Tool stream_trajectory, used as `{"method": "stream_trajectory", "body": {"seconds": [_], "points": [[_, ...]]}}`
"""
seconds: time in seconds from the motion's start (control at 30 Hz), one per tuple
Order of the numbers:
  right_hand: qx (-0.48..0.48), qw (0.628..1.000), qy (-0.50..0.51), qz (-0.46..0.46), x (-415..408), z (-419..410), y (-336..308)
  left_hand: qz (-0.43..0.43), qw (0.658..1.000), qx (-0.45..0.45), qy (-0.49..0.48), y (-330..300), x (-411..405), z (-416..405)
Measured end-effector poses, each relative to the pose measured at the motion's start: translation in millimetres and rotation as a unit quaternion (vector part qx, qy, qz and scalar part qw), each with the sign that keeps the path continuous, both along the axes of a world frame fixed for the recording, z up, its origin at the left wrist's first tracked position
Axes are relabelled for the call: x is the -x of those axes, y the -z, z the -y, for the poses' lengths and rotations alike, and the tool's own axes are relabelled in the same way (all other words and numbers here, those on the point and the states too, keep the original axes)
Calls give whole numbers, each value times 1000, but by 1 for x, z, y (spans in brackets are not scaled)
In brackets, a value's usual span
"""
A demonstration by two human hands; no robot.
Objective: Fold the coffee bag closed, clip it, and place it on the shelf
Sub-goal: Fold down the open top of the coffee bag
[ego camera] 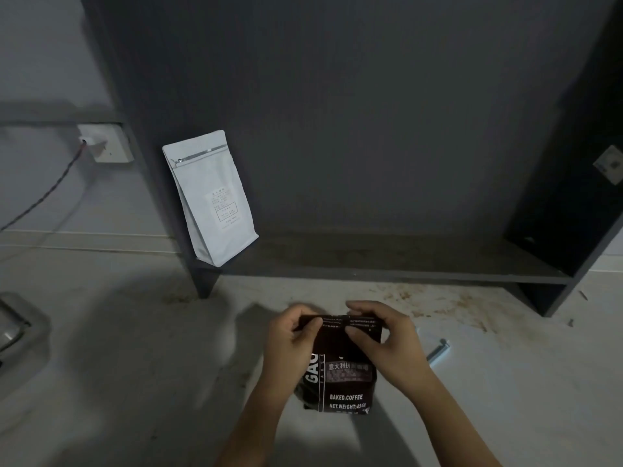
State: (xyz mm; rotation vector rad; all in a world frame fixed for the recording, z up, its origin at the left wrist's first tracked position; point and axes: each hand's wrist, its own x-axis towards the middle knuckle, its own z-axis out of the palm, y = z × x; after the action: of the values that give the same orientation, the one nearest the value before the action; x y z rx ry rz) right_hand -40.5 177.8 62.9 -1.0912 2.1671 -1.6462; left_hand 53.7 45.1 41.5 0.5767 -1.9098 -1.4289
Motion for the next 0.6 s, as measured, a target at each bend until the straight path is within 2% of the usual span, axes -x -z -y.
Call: {"method": "stream_trajectory", "body": {"seconds": [0.07, 0.13, 0.2, 0.23, 0.3, 0.33, 0.37, 0.4, 0.5, 0.6], "points": [[-11, 997, 1, -80, -2, 8, -5, 5, 999, 36, -13, 1, 3, -3], [-38, 982, 54, -177, -5, 18, -6, 14, 996, 92, -17, 0, 2, -7], [-54, 967, 94, -232, -7, 25, -4, 36, 981, 190, 0, -6, -3, -3], [-56, 962, 101, -247, -8, 26, -3, 59, 960, 274, 5, -10, -7, 1], [-55, 958, 104, -262, -9, 27, -1, 97, 882, 461, -1, -14, -10, 14], [-53, 956, 103, -270, -9, 28, -1, 108, 850, 516, -13, -15, -11, 19], [-51, 954, 99, -280, -10, 29, -1, 116, 835, 537, -30, -15, -12, 21], [-51, 953, 91, -286, -11, 30, -1, 121, 837, 532, -51, -16, -13, 20], [-47, 954, 61, -291, -12, 29, -1, 127, 866, 475, -90, -9, -17, 17], [-50, 952, 79, -291, -4, 17, 2, 136, 863, 475, -103, -7, -15, 17]]}}
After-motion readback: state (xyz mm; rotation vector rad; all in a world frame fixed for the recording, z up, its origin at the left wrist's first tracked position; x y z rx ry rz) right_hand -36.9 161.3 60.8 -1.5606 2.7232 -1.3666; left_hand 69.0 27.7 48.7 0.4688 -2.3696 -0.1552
